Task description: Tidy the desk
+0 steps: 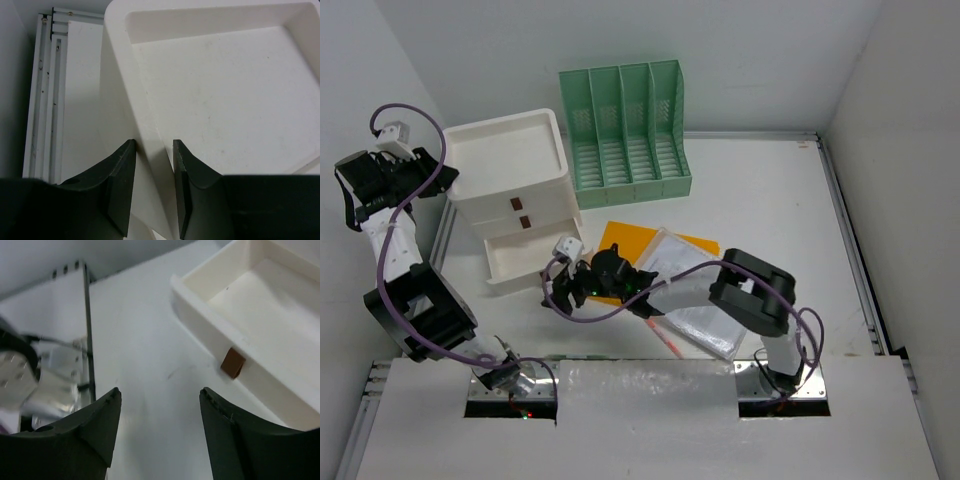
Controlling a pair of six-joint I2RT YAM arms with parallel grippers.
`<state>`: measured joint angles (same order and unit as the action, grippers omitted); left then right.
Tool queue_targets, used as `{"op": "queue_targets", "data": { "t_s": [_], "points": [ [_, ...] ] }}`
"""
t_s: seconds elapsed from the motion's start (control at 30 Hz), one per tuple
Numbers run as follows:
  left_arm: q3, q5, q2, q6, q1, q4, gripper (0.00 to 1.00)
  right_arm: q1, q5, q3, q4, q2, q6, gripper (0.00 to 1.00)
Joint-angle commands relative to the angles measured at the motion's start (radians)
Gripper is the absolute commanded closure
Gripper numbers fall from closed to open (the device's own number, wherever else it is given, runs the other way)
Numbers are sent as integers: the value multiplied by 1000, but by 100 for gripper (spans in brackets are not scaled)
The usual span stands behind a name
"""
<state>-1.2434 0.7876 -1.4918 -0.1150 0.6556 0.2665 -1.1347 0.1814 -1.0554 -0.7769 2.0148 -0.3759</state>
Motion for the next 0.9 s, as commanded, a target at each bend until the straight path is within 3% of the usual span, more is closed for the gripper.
{"op": "queue_targets", "data": {
  "t_s": [0.0,0.13,0.23,0.67,0.87],
  "points": [
    [68,-36,-50,-34,-1,241,100,-59,53,49,370,-122,264,38],
    [67,-39,-50,-38,-1,246,100,-167,24,58,624,-168,399,41],
    [73,-37,-45,-35,-1,249,100,-227,40,32,688,-137,402,47],
    [93,-34,-16,-43,-2,260,100,-249,-115,-18,700,-67,399,59],
    [93,-31,-16,-40,-1,255,100,-249,-109,-43,723,-105,463,62]
  ]
}}
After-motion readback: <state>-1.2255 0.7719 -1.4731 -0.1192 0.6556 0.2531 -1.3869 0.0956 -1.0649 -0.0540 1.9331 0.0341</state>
